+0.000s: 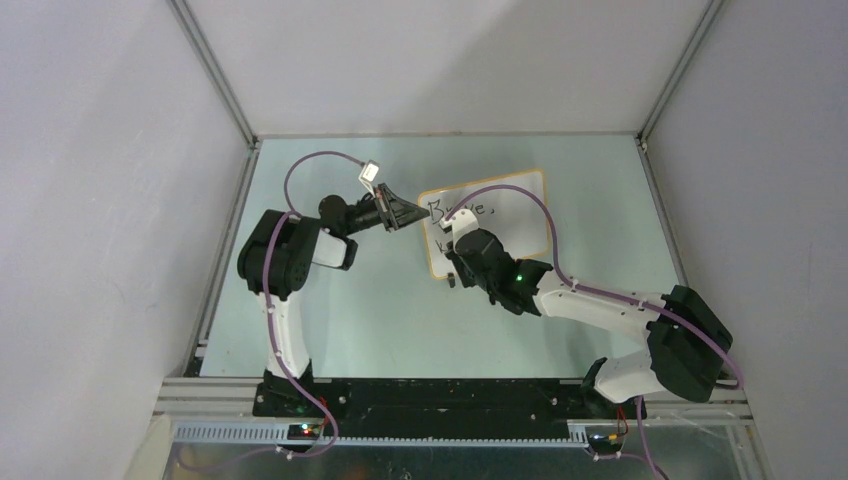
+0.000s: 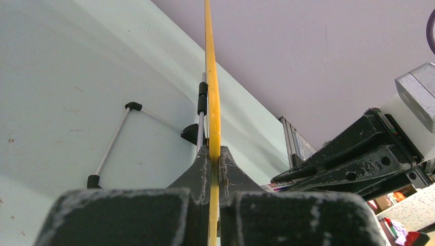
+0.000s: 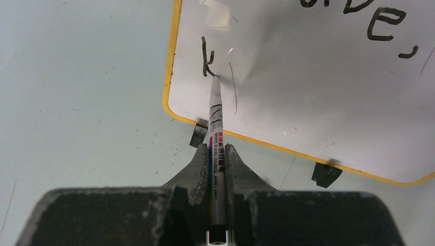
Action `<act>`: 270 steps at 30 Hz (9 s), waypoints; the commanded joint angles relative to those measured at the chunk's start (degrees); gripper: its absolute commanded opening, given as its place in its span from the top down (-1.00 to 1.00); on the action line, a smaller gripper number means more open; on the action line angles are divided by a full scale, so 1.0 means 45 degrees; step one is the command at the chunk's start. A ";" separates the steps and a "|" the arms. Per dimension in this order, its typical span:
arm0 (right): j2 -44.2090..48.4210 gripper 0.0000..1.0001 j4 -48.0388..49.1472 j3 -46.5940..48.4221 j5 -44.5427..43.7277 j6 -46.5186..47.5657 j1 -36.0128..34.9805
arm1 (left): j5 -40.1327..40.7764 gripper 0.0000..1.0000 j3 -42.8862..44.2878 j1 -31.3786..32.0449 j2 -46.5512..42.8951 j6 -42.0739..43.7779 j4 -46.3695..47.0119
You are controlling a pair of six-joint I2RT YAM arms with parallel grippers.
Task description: Write a sentence on the whiteboard
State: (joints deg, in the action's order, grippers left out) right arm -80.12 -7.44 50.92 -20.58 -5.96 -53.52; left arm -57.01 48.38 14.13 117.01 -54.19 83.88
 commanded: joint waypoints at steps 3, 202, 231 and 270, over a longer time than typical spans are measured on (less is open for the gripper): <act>0.0090 1.00 -0.0029 0.0472 -0.0311 -0.0070 -0.0042 | -0.0378 1.00 0.0222 0.0204 -0.0065 -0.0066 0.0775; 0.0551 1.00 0.0408 -0.0299 -0.0173 -0.0413 0.0968 | -0.0494 1.00 0.0211 0.0214 -0.0104 -0.0049 0.0789; 0.0857 1.00 -0.0022 -0.0299 -0.0619 -0.0798 0.1471 | -0.0513 1.00 0.0184 0.0208 -0.0143 -0.0027 0.0776; 0.1176 1.00 0.0224 0.0287 -0.0345 -0.0465 0.1309 | -0.0522 1.00 0.0243 0.0203 -0.0106 -0.0066 0.0781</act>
State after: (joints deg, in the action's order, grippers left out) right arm -76.58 -7.88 49.76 -20.29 -8.75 -47.77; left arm -57.08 48.38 14.24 117.01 -54.06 83.90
